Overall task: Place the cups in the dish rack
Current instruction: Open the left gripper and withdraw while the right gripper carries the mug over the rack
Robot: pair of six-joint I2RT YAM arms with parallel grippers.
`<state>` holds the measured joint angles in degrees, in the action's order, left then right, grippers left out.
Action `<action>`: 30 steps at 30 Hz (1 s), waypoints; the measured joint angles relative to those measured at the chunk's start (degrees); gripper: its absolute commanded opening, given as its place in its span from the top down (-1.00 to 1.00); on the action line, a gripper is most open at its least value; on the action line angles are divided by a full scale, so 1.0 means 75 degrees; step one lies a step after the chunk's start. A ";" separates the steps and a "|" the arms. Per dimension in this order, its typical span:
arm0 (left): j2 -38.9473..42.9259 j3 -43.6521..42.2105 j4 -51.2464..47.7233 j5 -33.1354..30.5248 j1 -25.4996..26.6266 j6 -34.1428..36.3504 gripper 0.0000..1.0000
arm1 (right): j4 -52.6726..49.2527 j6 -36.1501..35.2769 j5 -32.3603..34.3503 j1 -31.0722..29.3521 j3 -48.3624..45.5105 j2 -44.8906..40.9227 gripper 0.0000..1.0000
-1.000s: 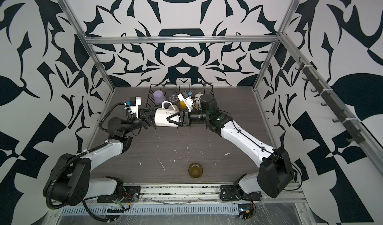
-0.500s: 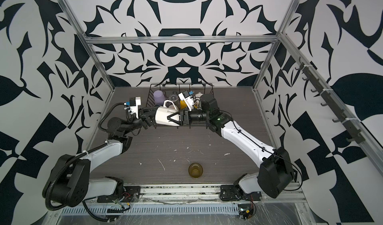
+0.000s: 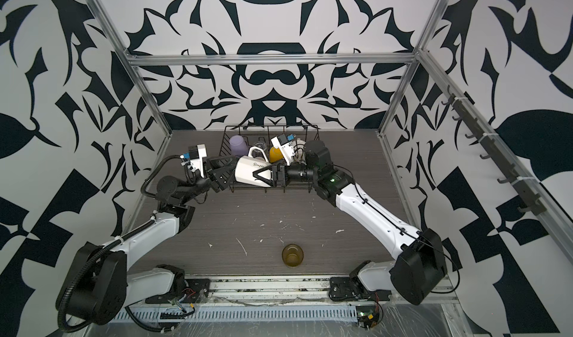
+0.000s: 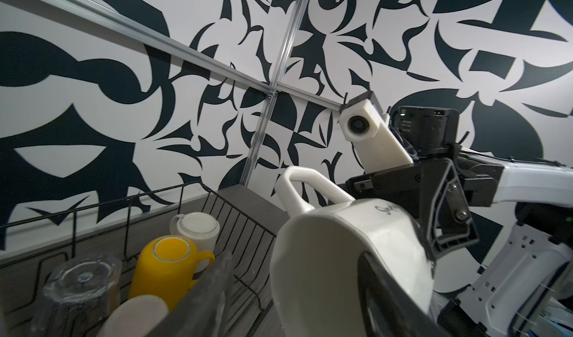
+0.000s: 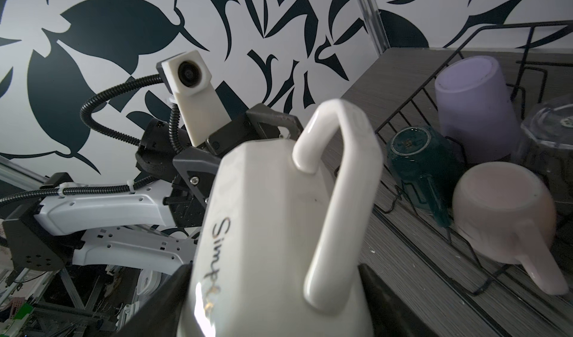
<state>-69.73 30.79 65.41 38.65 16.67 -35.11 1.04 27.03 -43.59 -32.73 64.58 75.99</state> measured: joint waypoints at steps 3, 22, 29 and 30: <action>0.0207 0.0000 -0.0329 -0.0289 -0.0006 0.0233 -0.68 | -0.0297 -0.0067 0.0169 0.0093 0.0000 -0.0125 1.00; 0.1941 0.0504 -0.4153 -0.3008 -0.0029 0.1632 -1.00 | -0.3267 -0.0973 0.1792 0.1378 0.1163 -0.0251 1.00; 0.2349 0.0906 -0.5563 -0.3975 -0.0029 0.1778 -0.99 | -0.4296 -0.1556 0.2888 0.1411 0.2049 0.0452 1.00; 0.2413 0.0985 -0.5735 -0.4083 -0.0029 0.1810 -0.99 | -0.4453 -0.1632 0.3051 0.1413 0.2148 0.0557 1.00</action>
<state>-51.64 38.17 22.39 8.03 16.45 -21.54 -32.36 14.79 -20.71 -22.13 80.68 80.16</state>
